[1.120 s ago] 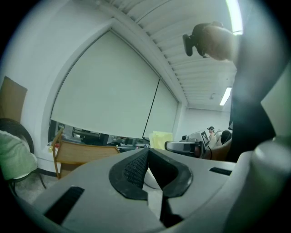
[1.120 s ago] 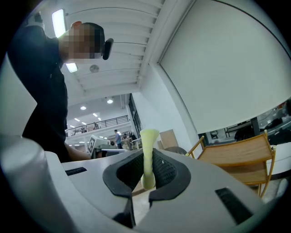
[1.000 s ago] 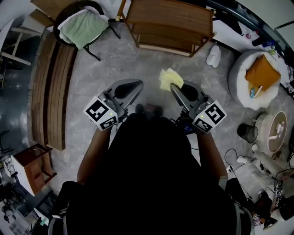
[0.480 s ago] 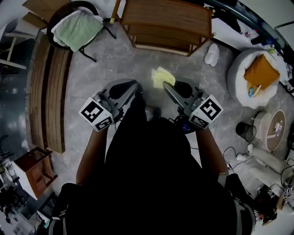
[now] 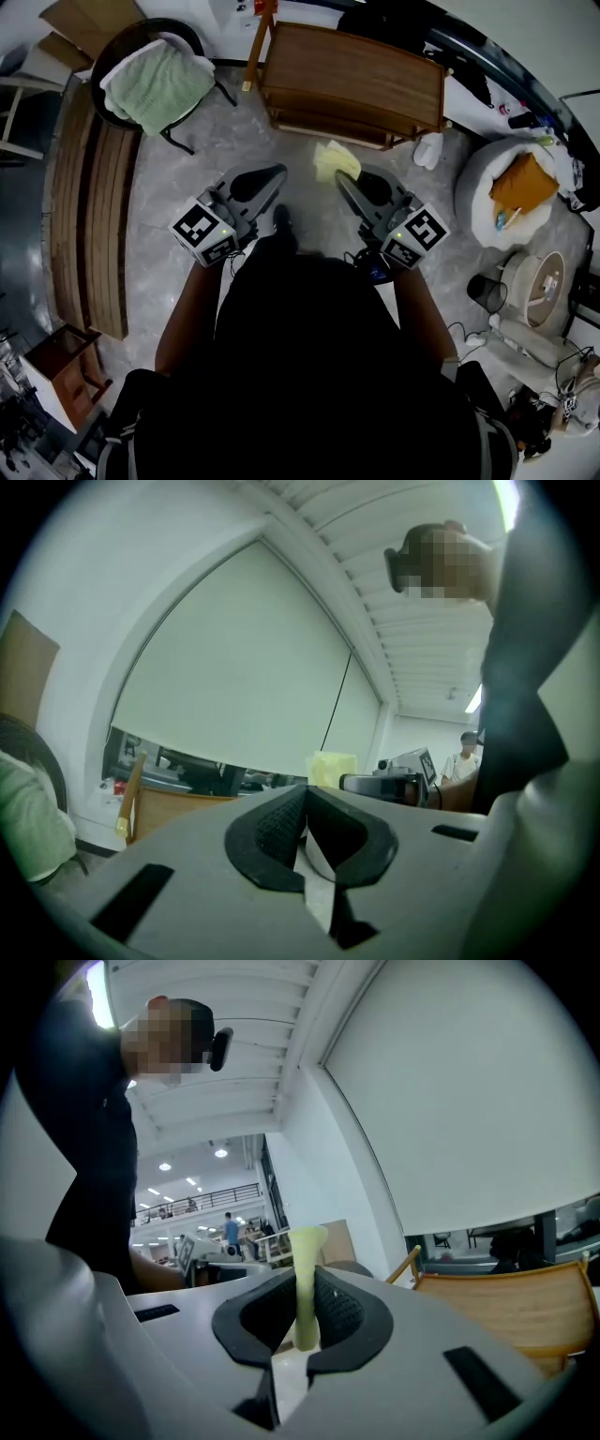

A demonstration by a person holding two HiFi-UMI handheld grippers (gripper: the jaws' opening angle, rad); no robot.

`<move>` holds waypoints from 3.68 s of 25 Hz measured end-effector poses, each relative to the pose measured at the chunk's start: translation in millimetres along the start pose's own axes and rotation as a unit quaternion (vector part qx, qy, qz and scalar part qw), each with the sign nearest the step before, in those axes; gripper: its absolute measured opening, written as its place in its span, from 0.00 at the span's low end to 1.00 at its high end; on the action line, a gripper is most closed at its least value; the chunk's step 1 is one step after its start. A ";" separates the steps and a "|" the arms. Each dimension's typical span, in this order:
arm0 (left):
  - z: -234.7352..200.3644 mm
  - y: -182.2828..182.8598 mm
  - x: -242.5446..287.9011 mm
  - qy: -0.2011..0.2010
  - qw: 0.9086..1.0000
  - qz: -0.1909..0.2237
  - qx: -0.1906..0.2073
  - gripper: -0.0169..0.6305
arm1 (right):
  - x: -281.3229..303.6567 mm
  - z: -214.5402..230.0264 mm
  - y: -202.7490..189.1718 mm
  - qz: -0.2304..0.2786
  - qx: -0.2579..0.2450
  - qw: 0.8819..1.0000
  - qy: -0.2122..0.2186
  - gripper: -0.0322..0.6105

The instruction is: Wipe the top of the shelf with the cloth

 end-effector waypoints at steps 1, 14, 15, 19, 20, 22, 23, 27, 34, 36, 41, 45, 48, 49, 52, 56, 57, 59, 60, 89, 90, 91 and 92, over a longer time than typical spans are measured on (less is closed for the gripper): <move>-11.3 3.9 2.7 -0.004 1.000 0.003 0.003 0.05 | 9.7 5.6 4.8 -0.003 -0.004 1.000 -0.003 0.12; -107.0 12.0 38.3 -0.013 1.000 -0.010 -0.009 0.05 | 66.0 82.4 52.0 0.000 -0.022 0.998 -0.051 0.12; -112.0 12.0 44.2 -0.013 1.000 -0.013 -0.009 0.05 | 67.6 91.5 53.9 0.002 -0.018 0.998 -0.053 0.12; -136.7 16.1 68.1 -0.005 1.000 -0.012 -0.015 0.05 | 81.6 129.3 58.3 0.002 -0.003 0.999 -0.047 0.12; -144.2 16.2 74.0 0.000 1.000 -0.017 -0.014 0.05 | 86.7 138.4 60.0 0.001 -0.002 0.999 -0.042 0.12; -158.6 17.5 87.9 0.011 0.999 -0.030 -0.014 0.05 | 96.7 157.2 65.5 0.000 0.003 1.000 -0.029 0.12; -165.5 19.6 96.1 0.017 0.999 -0.035 -0.016 0.05 | 101.4 167.6 69.0 -0.001 0.006 1.000 -0.023 0.12; -192.7 33.3 133.9 0.035 0.998 -0.047 -0.018 0.05 | 117.4 212.3 92.1 -0.007 0.010 1.000 0.003 0.12; -230.8 56.2 200.7 0.063 0.995 -0.075 -0.010 0.05 | 135.9 297.2 129.4 0.001 0.022 0.999 0.043 0.12; -240.5 61.0 214.8 0.072 0.994 -0.084 -0.007 0.05 | 143.1 317.2 138.1 0.008 0.033 0.998 0.051 0.12; -263.7 68.2 238.9 0.101 0.990 -0.100 -0.012 0.05 | 166.3 355.5 147.3 0.009 0.060 0.996 0.071 0.12; -293.2 64.3 246.1 0.119 0.985 -0.128 -0.009 0.05 | 190.7 382.7 131.7 -0.006 0.095 0.994 0.055 0.12; -320.0 55.1 251.4 0.127 0.979 -0.159 -0.017 0.05 | 214.8 396.3 112.1 -0.030 0.123 0.991 0.035 0.12; -328.2 49.9 253.2 0.127 0.977 -0.169 -0.020 0.05 | 223.2 399.5 105.3 -0.038 0.133 0.990 0.028 0.12; -354.9 34.4 258.3 0.133 0.971 -0.193 -0.039 0.05 | 251.2 411.0 85.6 -0.057 0.161 0.985 0.002 0.12; -396.4 12.5 259.7 0.168 0.952 -0.247 -0.058 0.05 | 288.6 428.2 55.5 -0.089 0.177 0.977 -0.073 0.12; -407.0 7.0 261.1 0.176 0.947 -0.259 -0.065 0.05 | 298.0 432.9 47.4 -0.099 0.178 0.975 -0.092 0.12; -425.3 -3.6 266.3 0.188 0.938 -0.280 -0.076 0.05 | 315.6 441.9 31.0 -0.119 0.182 0.968 -0.122 0.12; -431.7 -9.4 268.8 0.194 0.934 -0.289 -0.080 0.05 | 323.0 444.9 22.0 -0.129 0.185 0.965 -0.133 0.12; -459.4 -65.7 302.4 0.220 0.898 -0.359 -0.129 0.04 | 377.9 506.5 -104.6 -0.291 0.191 0.909 -0.229 0.12; -457.7 -66.7 305.2 0.222 0.897 -0.361 -0.128 0.04 | 374.1 508.2 -105.3 -0.291 0.191 0.909 -0.229 0.12; -456.2 -68.3 308.0 0.223 0.896 -0.363 -0.128 0.04 | 369.6 510.0 -104.4 -0.291 0.189 0.909 -0.230 0.12; -454.9 -70.4 310.6 0.224 0.894 -0.365 -0.129 0.04 | 364.7 511.8 -102.3 -0.293 0.186 0.908 -0.234 0.12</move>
Point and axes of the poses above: the fingertips, and each gripper's own axes: x forward along the fingers, z to its right, y out of its top, the point moved 5 cm from there along -x, backward along the fingers, and after that the axes turned 7 degrees about x, right-handed, at the moved point
